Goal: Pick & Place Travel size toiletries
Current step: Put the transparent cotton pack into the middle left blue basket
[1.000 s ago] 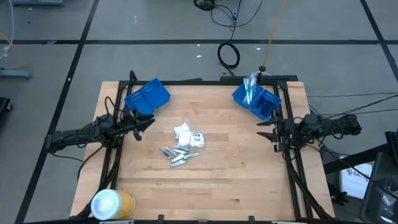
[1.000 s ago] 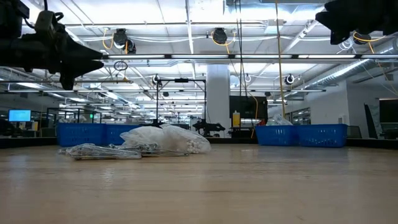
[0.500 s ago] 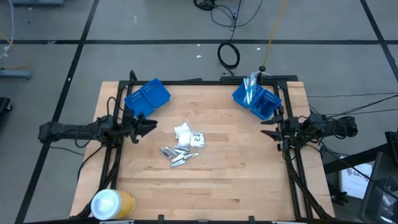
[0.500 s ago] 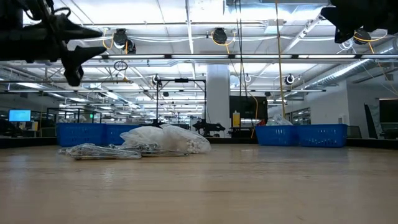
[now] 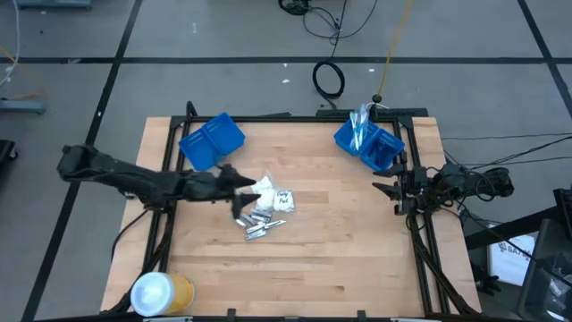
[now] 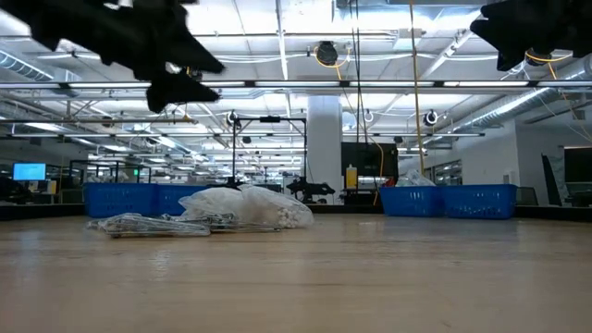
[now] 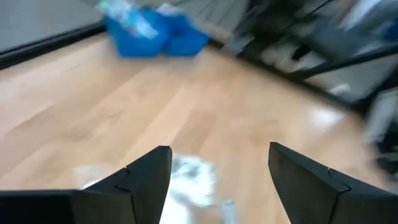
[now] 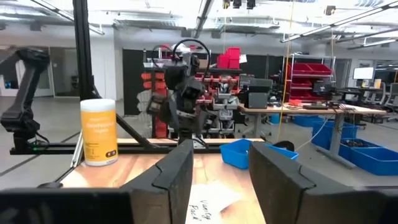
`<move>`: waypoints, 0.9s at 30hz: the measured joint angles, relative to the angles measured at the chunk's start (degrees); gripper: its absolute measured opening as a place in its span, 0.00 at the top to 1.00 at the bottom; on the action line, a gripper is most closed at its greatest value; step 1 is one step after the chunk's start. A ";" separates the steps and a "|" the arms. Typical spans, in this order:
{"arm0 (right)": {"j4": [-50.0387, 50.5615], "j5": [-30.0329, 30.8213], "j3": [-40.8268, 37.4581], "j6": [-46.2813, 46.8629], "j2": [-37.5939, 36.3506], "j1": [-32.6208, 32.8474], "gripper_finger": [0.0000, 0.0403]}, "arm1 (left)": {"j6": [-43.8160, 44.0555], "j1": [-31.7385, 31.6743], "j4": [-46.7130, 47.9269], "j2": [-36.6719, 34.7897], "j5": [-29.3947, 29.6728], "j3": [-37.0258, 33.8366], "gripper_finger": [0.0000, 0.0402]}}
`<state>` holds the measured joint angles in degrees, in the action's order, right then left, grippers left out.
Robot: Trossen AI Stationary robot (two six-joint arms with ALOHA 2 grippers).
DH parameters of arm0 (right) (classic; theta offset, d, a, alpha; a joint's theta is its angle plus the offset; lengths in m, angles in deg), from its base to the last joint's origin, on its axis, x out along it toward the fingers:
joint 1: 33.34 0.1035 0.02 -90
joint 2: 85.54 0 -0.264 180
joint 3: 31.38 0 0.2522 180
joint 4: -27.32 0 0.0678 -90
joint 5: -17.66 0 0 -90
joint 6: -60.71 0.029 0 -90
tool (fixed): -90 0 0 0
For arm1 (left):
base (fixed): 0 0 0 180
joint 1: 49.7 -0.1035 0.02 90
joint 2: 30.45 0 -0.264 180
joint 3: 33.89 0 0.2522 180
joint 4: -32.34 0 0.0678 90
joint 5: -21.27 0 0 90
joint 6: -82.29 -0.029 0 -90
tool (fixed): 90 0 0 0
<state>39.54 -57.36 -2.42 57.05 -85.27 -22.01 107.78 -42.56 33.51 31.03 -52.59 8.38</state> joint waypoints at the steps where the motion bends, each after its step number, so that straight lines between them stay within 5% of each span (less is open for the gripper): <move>1: 0.04 0.00 0.00 0.00 0.00 0.00 0.65 | 0.22 -0.56 3.01 2.27 0.84 2.09 0.35; 7: 0.04 -0.04 0.00 0.25 0.00 0.02 0.65 | 0.85 -4.66 17.20 13.97 3.45 11.61 0.40; 13: 0.09 -0.19 0.00 2.04 0.00 0.02 0.65 | 2.31 -8.22 19.48 20.57 1.75 12.54 0.46; 27: 0.96 -0.26 0.00 3.02 0.00 0.02 0.65 | 1.77 -11.67 23.17 22.98 1.80 12.52 0.54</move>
<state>40.50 -57.62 -2.42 60.06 -85.27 -21.99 109.55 -54.23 56.68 54.01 -50.78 20.90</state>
